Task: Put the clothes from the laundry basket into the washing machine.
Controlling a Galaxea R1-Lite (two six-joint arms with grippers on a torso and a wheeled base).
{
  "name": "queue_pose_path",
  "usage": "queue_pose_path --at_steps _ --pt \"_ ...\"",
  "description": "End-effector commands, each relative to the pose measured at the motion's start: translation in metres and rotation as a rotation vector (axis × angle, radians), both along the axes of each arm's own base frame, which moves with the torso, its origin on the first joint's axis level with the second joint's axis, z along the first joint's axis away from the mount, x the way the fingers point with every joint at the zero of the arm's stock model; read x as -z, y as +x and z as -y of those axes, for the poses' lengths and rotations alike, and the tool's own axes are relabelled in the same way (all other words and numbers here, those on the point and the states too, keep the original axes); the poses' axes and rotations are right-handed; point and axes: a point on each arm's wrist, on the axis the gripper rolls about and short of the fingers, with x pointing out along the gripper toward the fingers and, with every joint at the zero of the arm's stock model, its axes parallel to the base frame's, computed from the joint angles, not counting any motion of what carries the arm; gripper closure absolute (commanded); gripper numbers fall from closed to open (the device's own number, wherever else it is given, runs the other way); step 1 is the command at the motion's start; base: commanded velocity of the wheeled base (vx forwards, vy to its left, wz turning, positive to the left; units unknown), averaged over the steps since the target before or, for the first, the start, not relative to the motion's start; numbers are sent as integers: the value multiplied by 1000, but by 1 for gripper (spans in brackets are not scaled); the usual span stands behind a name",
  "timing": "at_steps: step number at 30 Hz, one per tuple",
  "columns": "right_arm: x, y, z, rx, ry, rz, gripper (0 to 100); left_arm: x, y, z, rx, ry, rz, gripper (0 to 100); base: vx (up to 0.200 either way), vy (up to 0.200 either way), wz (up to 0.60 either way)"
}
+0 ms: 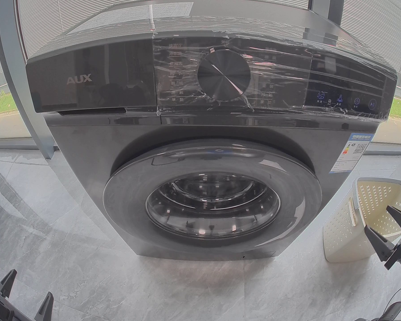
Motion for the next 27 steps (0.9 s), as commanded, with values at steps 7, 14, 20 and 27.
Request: queue_pose_path --at_steps 7,14,20,27 --pt "6 -48 16 123 12 171 0 5 0 0 0 0 -2 0 0 0 0" --pt "23 -73 15 142 -26 202 0 5 0 0 0 0 -2 0 0 0 0" --pt "38 -86 13 143 -31 200 0 5 0 0 0 0 -2 0 0 0 0" --pt "45 -87 13 152 -19 158 0 5 0 0 0 0 -2 0 0 0 0"
